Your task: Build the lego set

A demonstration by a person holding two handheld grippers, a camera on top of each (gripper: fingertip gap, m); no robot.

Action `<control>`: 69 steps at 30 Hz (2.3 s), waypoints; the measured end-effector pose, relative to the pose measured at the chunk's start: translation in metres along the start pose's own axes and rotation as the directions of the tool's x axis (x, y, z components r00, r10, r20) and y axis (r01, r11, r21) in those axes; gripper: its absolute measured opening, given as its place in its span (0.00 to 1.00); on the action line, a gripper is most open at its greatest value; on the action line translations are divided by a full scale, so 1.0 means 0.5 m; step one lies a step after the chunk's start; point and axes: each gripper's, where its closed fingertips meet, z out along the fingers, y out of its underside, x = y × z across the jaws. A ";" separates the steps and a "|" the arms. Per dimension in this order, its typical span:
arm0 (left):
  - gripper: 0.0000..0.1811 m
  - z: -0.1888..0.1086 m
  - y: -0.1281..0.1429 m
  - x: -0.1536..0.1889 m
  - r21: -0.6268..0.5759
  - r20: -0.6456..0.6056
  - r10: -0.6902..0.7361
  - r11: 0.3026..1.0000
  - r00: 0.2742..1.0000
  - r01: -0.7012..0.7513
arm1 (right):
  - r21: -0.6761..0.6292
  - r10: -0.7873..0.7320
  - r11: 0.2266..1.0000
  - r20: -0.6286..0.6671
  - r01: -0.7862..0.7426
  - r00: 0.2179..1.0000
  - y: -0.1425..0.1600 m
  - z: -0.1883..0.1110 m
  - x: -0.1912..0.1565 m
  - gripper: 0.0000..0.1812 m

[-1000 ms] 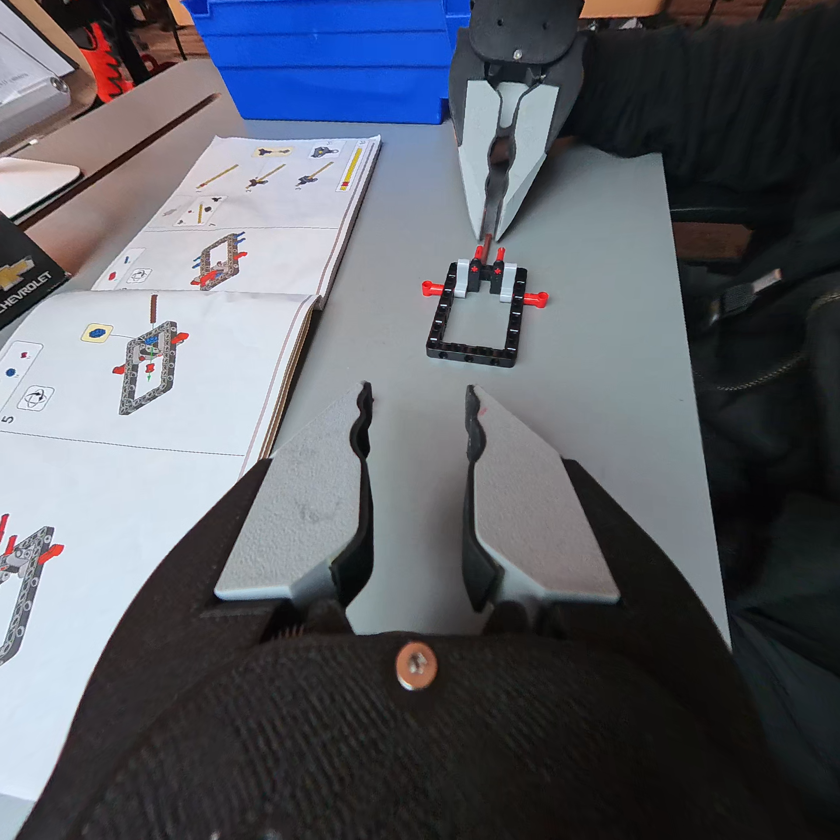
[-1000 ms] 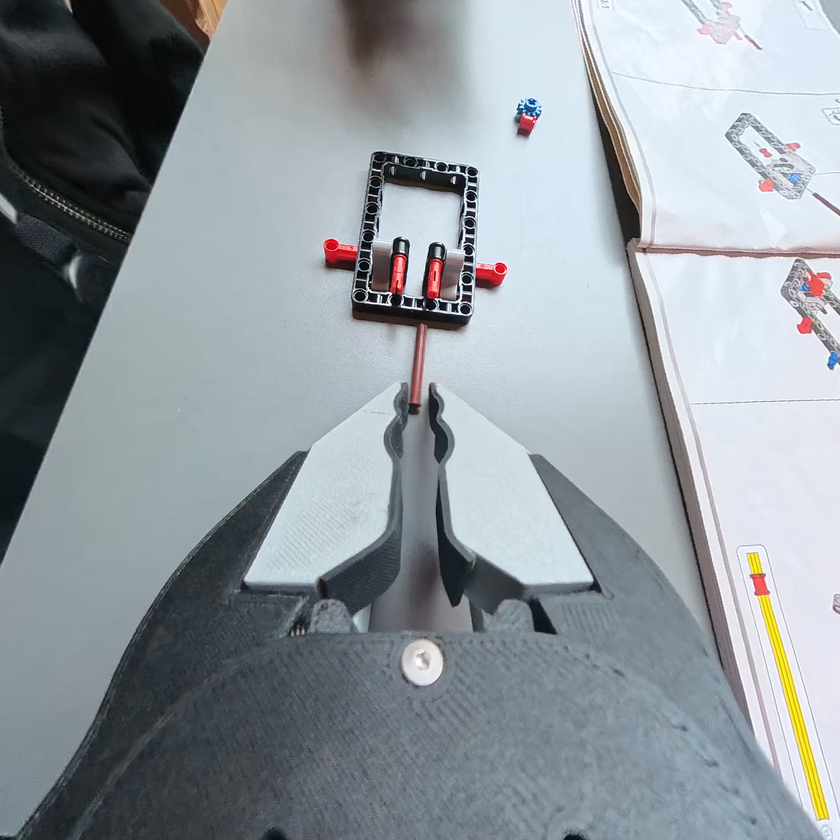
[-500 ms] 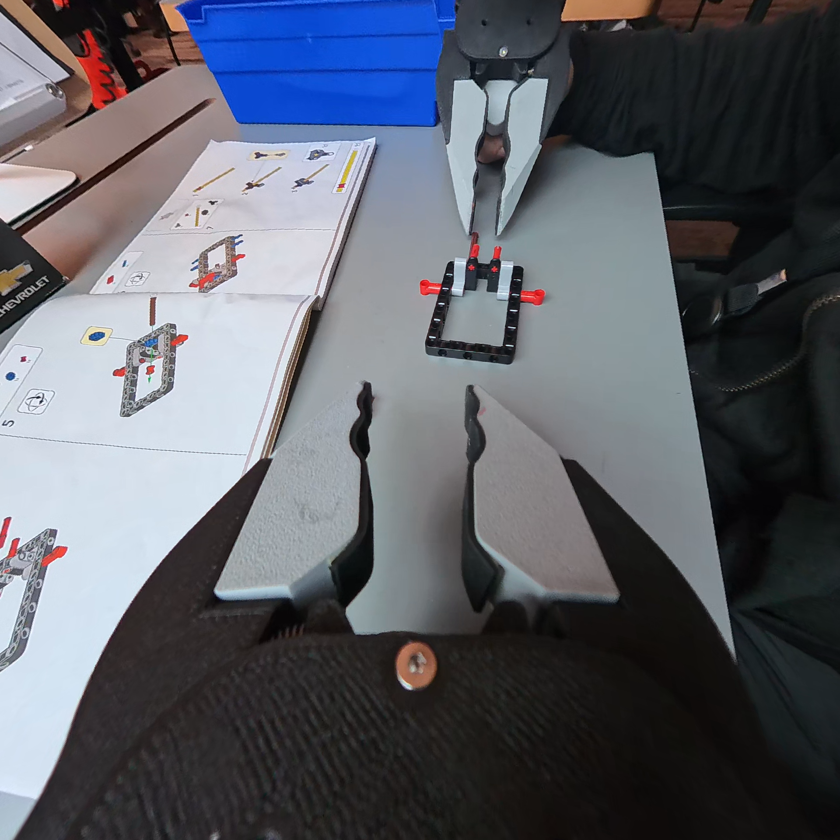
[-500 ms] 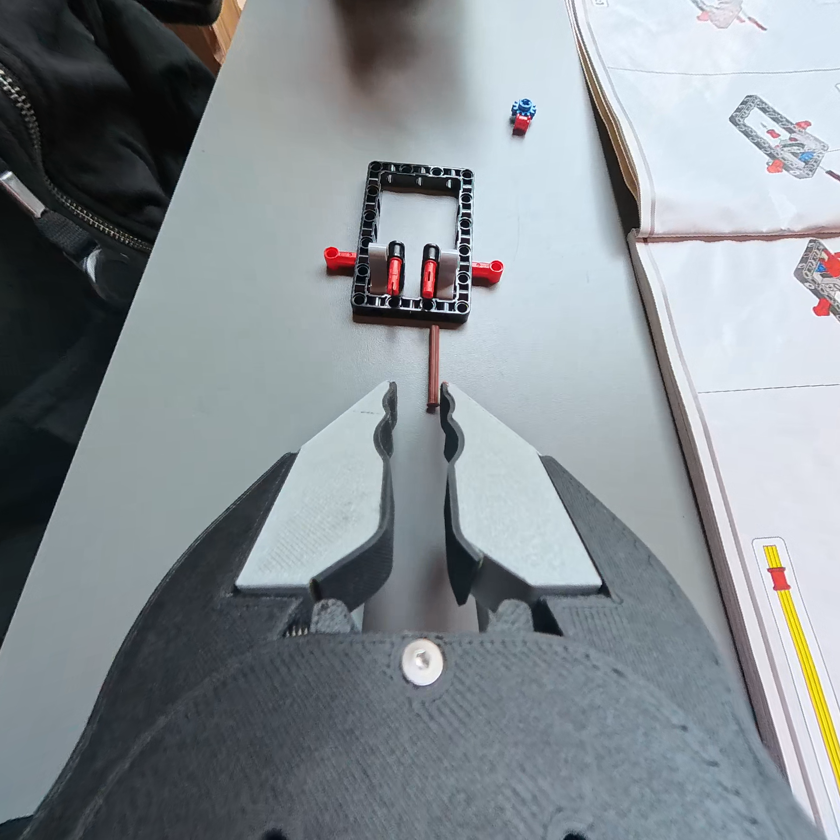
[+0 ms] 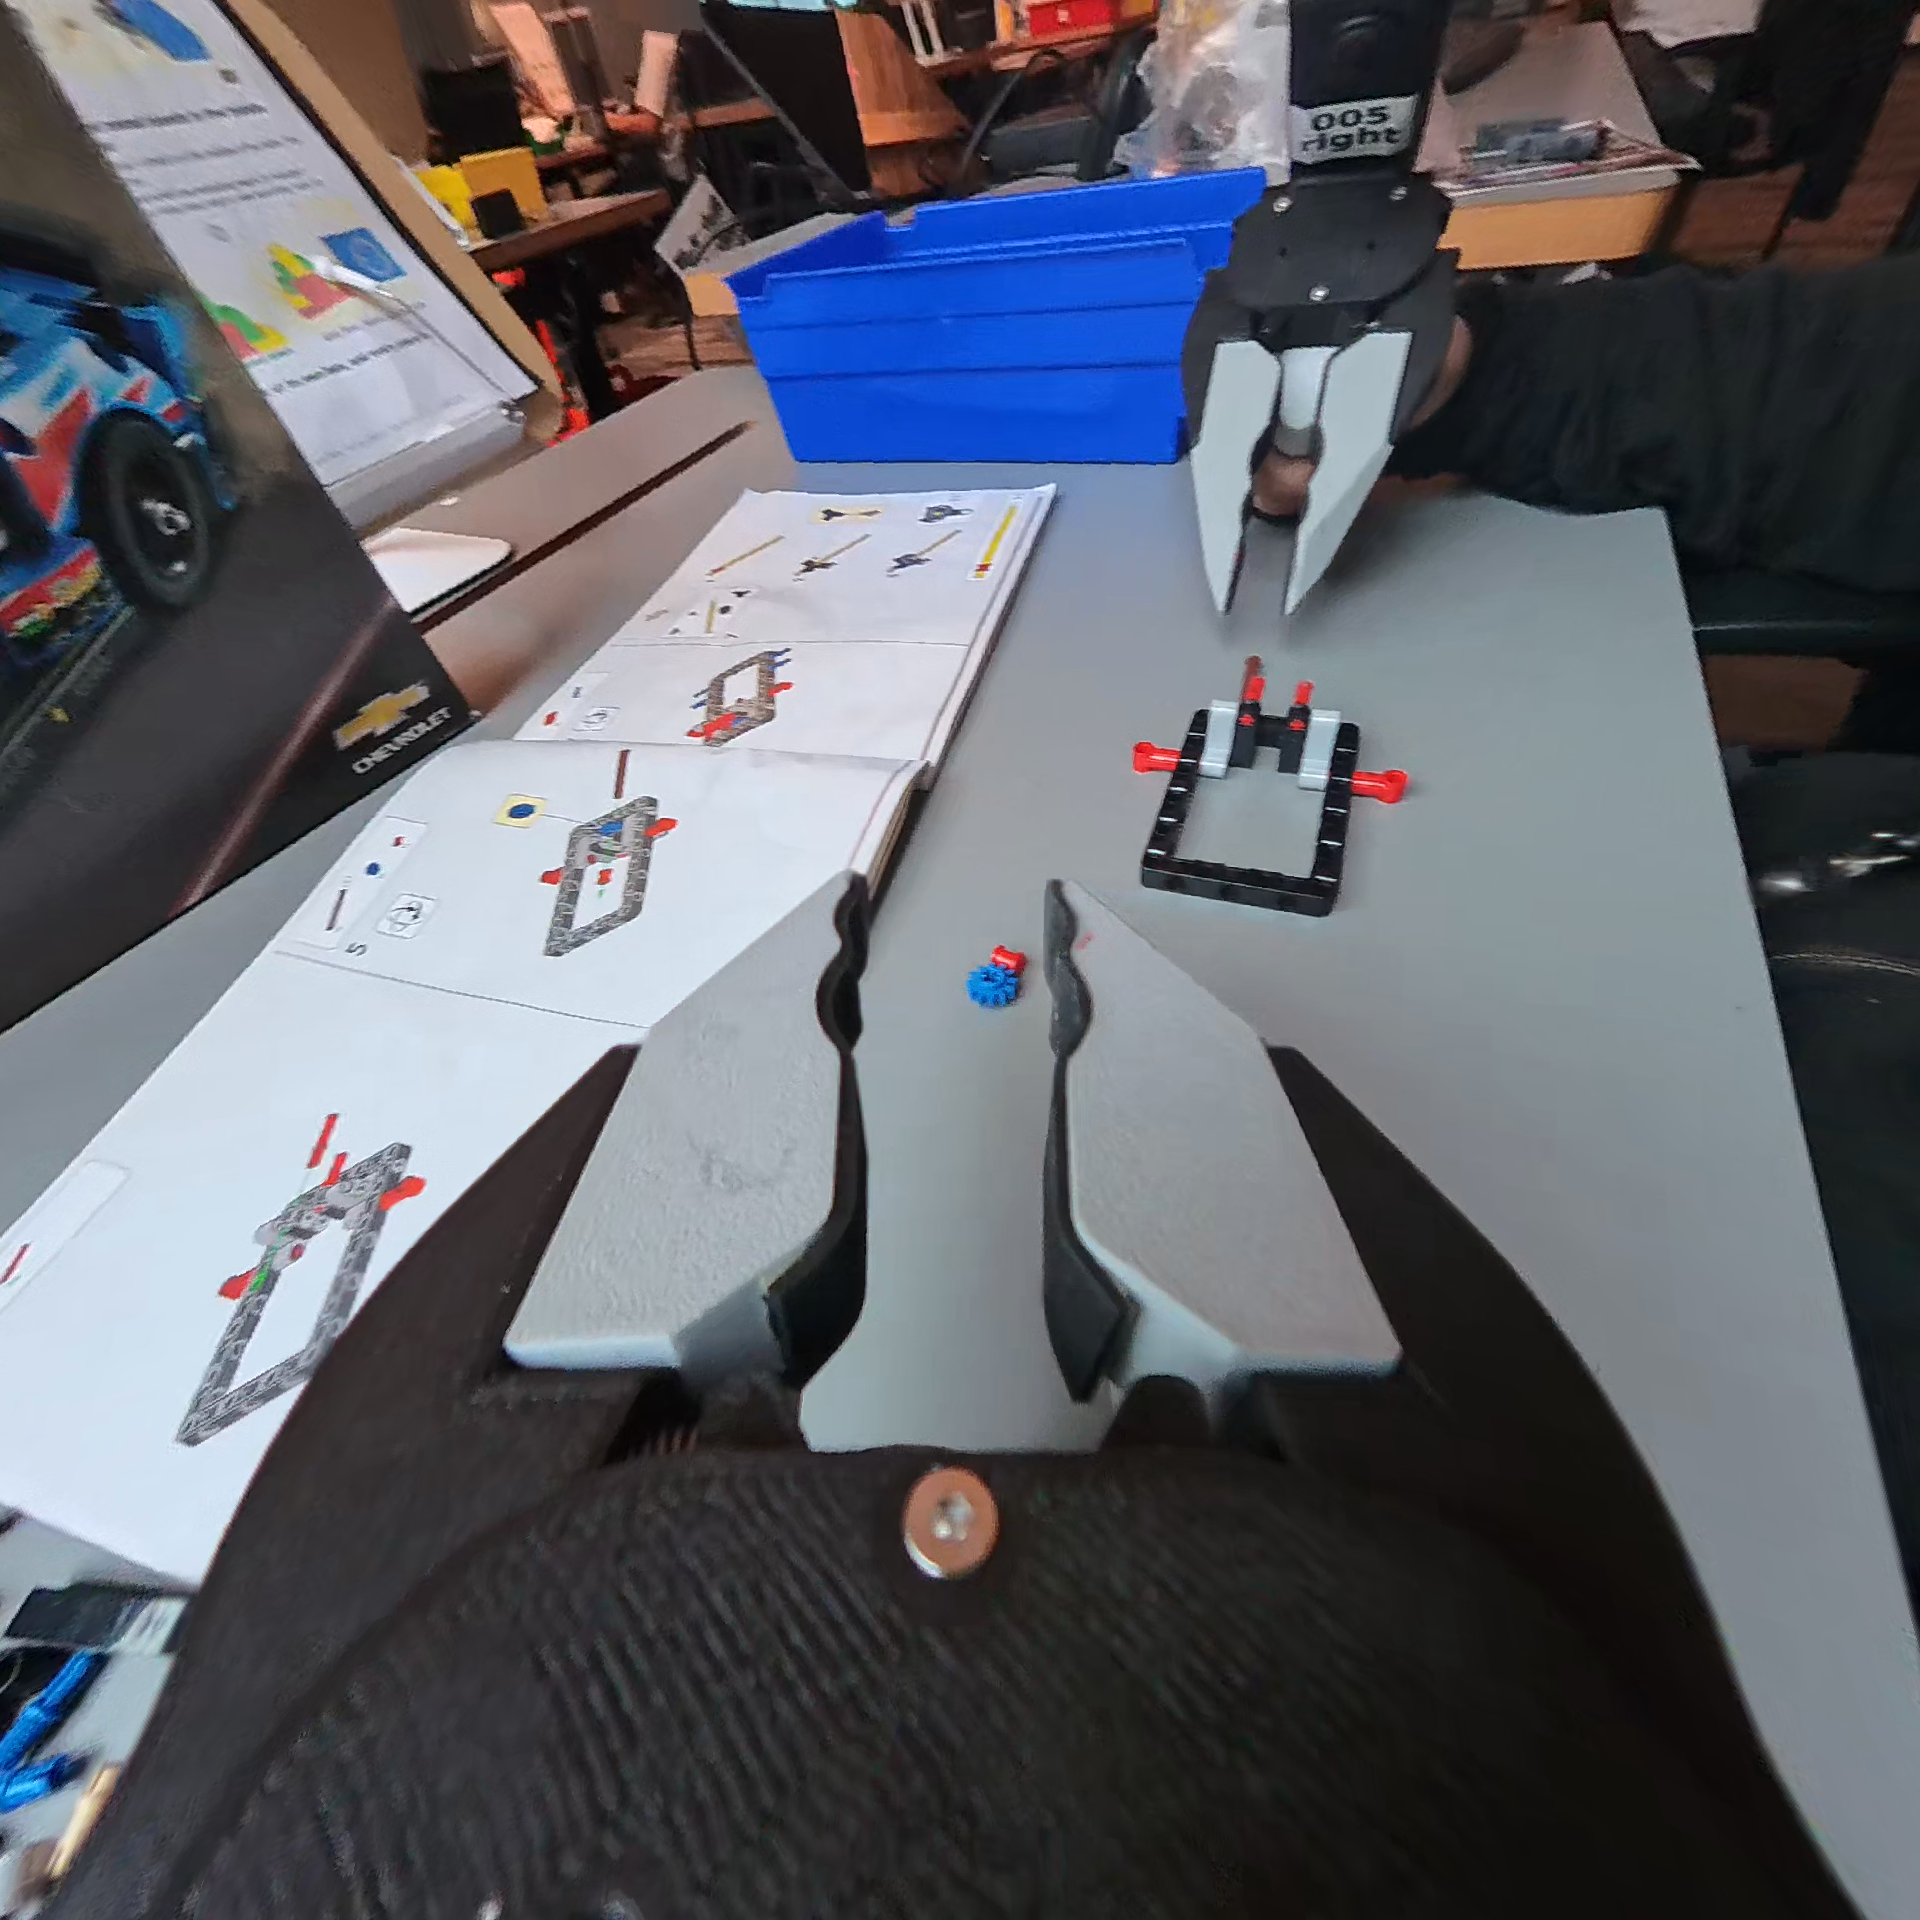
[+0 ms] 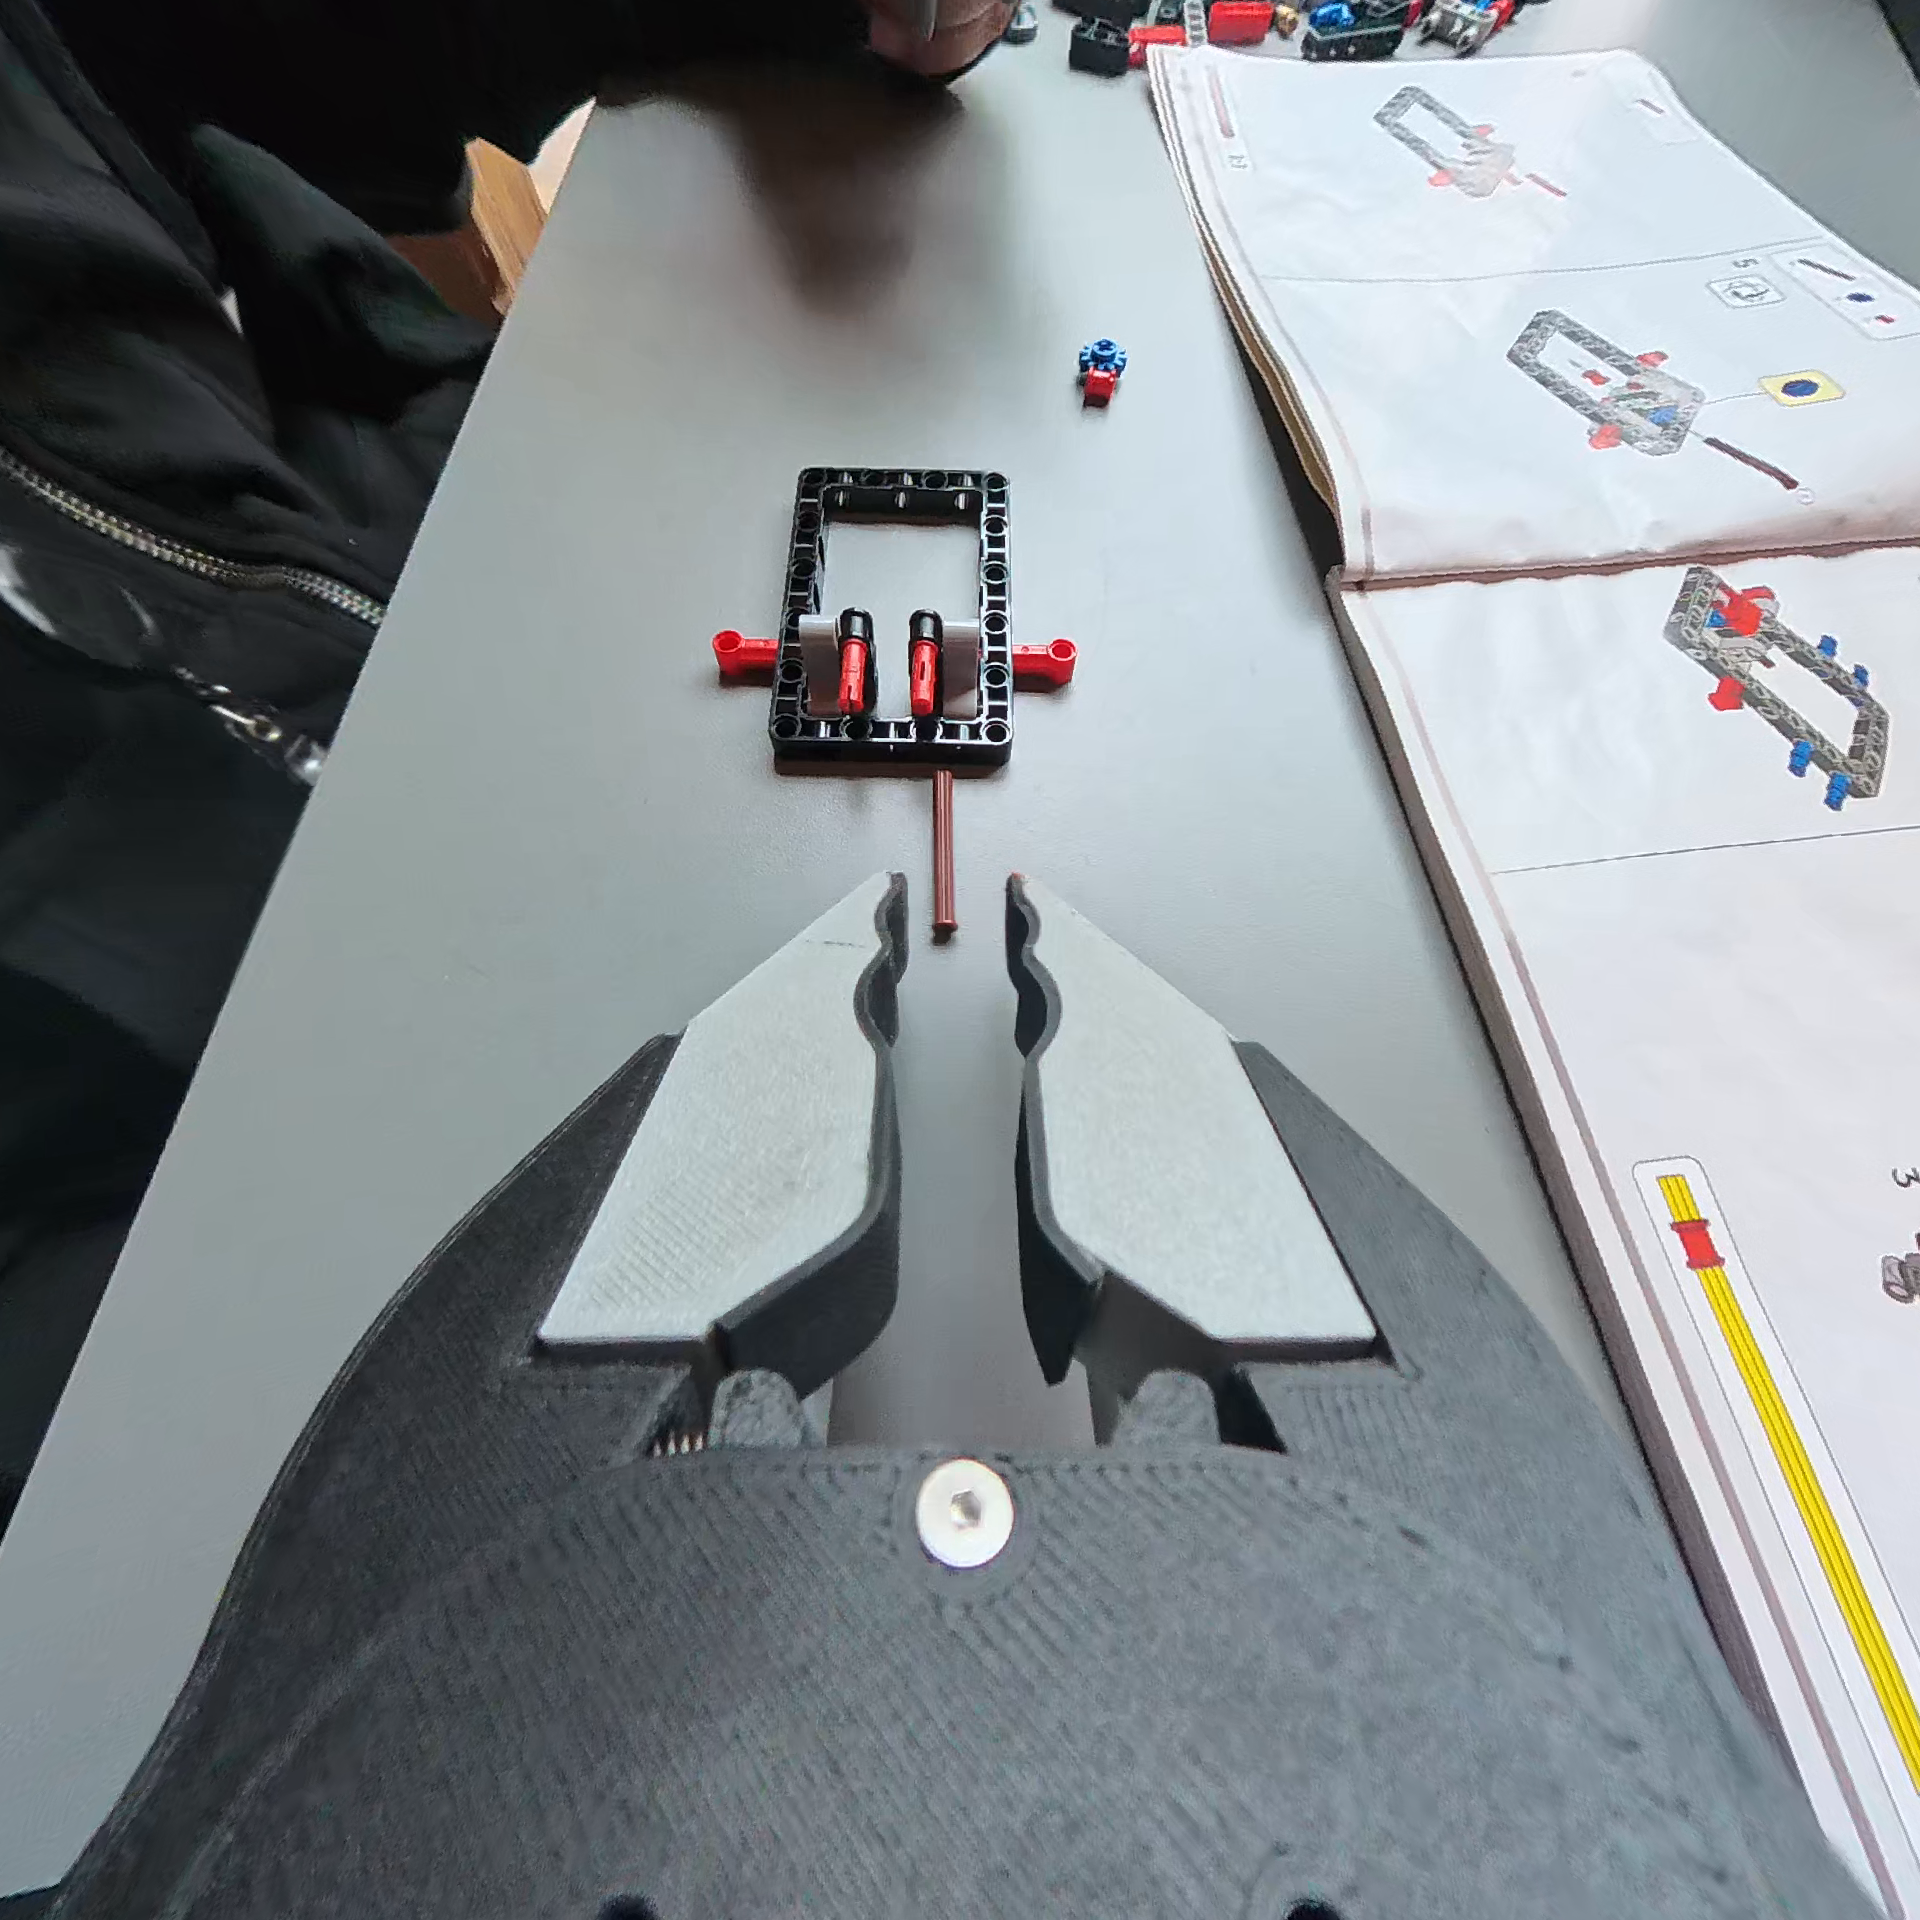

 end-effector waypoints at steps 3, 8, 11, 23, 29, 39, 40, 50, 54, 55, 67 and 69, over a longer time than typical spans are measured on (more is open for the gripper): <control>0.15 -0.003 -0.002 -0.030 0.013 0.084 -0.009 1.000 0.996 0.008 | 0.057 0.040 0.998 -0.033 -0.038 0.999 -0.012 -0.012 0.017 0.09; 0.13 -0.013 -0.010 -0.070 0.063 0.158 -0.056 0.997 0.986 0.047 | 0.182 0.106 0.979 -0.042 -0.097 0.993 -0.037 -0.041 0.039 0.09; 0.11 -0.024 -0.012 -0.088 0.077 0.213 -0.051 0.996 0.976 0.035 | 0.188 0.116 0.977 -0.072 -0.101 0.991 -0.039 -0.041 0.058 0.10; 0.07 -0.060 -0.006 -0.156 0.046 0.486 0.008 0.998 0.874 -0.034 | 0.235 0.168 0.968 -0.354 -0.086 0.920 -0.045 -0.059 0.157 0.11; 0.06 -0.064 -0.005 -0.157 0.031 0.516 0.029 0.998 0.856 -0.053 | 0.212 0.142 0.975 -0.384 -0.062 0.912 -0.046 -0.051 0.167 0.11; 0.03 -0.027 -0.002 -0.134 -0.010 0.432 0.073 0.997 0.899 -0.077 | 0.249 0.158 0.967 -0.414 -0.055 0.897 -0.056 -0.057 0.195 0.12; 0.04 -0.020 -0.001 -0.129 -0.019 0.417 0.081 0.997 0.905 -0.081 | 0.249 0.154 0.967 -0.410 -0.052 0.899 -0.058 -0.055 0.197 0.12; 0.01 0.034 0.009 -0.077 -0.124 0.343 0.196 0.979 0.919 -0.162 | 0.268 0.062 0.963 -0.307 0.023 0.950 -0.109 0.006 0.192 0.10; 0.00 0.020 -0.006 -0.083 -0.059 0.364 0.147 0.989 0.920 -0.135 | 0.276 0.061 0.961 -0.301 0.026 0.952 -0.115 0.011 0.192 0.11; 0.00 0.015 -0.010 -0.085 -0.039 0.373 0.128 0.992 0.919 -0.122 | 0.280 0.063 0.960 -0.305 0.027 0.950 -0.116 0.009 0.192 0.11; 0.00 0.026 -0.012 -0.052 -0.051 0.325 0.178 0.984 0.929 -0.171 | 0.267 0.034 0.962 -0.318 0.055 0.947 -0.116 0.011 0.181 0.09; 0.00 0.041 -0.022 -0.052 -0.023 0.302 0.145 0.989 0.942 -0.145 | 0.255 0.038 0.966 -0.327 0.049 0.944 -0.114 0.014 0.187 0.09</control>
